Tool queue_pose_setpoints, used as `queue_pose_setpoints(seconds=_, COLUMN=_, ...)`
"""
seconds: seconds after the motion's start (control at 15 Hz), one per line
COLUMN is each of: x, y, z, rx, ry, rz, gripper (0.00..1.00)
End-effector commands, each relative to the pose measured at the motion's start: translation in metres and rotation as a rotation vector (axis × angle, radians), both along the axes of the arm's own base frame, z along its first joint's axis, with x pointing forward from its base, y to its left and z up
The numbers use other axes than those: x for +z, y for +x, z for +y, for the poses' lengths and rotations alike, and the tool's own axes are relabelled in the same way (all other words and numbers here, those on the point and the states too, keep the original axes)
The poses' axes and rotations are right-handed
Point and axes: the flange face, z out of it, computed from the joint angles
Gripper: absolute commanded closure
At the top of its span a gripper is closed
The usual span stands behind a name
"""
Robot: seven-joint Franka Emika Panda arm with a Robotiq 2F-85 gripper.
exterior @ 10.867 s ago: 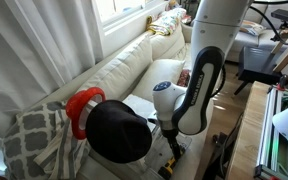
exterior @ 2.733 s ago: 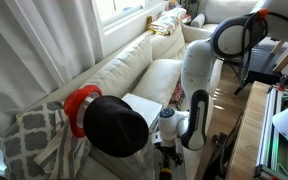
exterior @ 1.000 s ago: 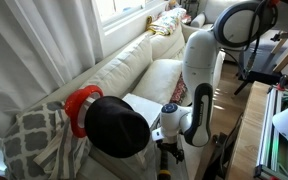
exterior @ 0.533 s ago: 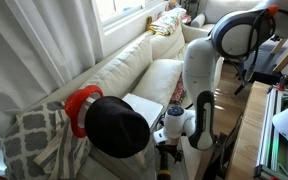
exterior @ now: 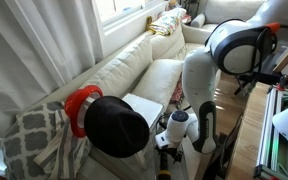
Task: Remove the torch from the clear container then place the container on the seat of the white chair
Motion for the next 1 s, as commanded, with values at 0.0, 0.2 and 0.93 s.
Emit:
queue_pose_setpoints(seconds=0.0, x=-0.02, y=-0.001, z=-0.002, rx=0.013, ry=-0.065, rz=0.005, gripper=0.01)
queue_pose_setpoints(seconds=0.2, x=-0.026, y=-0.001, z=0.005, rx=0.006, ry=-0.117, rz=0.027, gripper=0.32)
queue_pose_setpoints(seconds=0.93, x=-0.052, y=0.004, z=0.046, rx=0.064, ry=-0.289, rz=0.092, gripper=0.56)
